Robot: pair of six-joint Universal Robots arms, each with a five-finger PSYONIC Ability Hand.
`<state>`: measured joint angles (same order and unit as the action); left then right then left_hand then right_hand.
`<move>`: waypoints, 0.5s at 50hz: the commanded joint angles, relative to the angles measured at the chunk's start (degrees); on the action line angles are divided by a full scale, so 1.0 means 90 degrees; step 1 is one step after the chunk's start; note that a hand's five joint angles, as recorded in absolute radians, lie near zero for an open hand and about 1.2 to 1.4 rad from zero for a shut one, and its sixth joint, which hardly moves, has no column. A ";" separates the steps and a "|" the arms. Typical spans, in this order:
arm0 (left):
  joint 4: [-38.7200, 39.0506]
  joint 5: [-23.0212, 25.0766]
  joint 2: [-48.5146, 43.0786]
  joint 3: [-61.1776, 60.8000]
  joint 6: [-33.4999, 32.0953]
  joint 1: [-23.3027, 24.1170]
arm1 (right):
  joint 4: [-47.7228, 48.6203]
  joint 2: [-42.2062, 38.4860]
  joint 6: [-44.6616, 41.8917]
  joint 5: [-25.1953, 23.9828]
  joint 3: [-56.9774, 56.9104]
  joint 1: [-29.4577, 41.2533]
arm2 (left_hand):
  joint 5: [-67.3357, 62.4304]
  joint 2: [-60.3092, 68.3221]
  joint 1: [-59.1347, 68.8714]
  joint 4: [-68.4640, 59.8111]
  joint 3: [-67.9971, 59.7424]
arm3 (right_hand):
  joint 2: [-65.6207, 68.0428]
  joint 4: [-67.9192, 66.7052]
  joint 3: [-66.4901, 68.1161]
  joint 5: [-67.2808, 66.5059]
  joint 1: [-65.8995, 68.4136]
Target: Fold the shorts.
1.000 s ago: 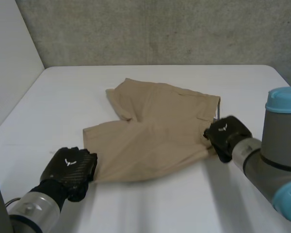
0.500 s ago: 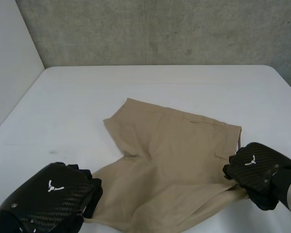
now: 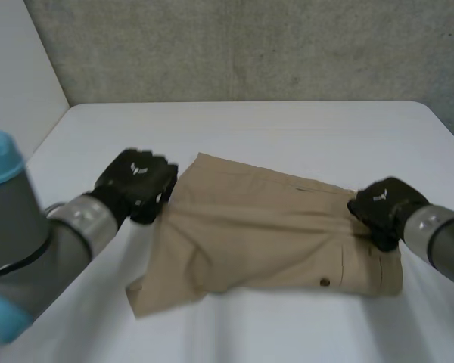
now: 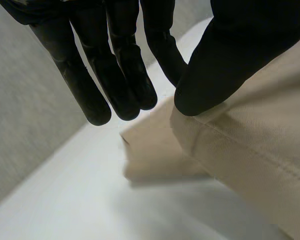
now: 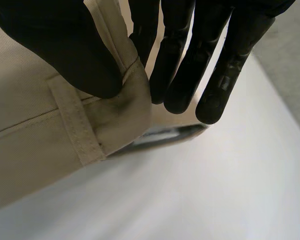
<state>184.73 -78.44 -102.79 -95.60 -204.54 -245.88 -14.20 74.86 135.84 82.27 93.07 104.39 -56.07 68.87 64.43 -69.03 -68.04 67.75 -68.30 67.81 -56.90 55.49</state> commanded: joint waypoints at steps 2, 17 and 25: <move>0.1690 -0.0288 -0.2539 0.2920 -0.0183 0.0337 | 0.1293 -0.1169 0.0473 0.0887 -0.1239 0.0540 | -0.1547 0.1236 0.1730 -0.1219 -0.1328 | 0.1361 -0.1299 0.1355 -0.1455 0.2724; 0.2023 -0.0064 -0.5677 0.6851 -0.0506 0.0288 | 0.3706 -0.2917 -0.0054 0.1747 -0.2333 0.0784 | -0.1547 0.1236 0.1730 -0.1219 -0.1328 | 0.1361 -0.1299 0.1355 -0.1455 0.2724; 0.2111 0.0580 -0.6293 0.7048 -0.0506 0.0298 | 0.3872 -0.3708 -0.0816 0.2089 -0.2909 0.0784 | -0.1547 0.1236 0.1730 -0.1219 -0.1328 | 0.1361 -0.1299 0.1355 -0.1455 0.2724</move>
<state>203.19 -77.07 -156.51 -32.32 -209.08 -243.31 20.01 46.64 133.43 98.94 70.78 111.49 -56.07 68.92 64.43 -69.04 -68.21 67.75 -68.31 67.81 -56.90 55.49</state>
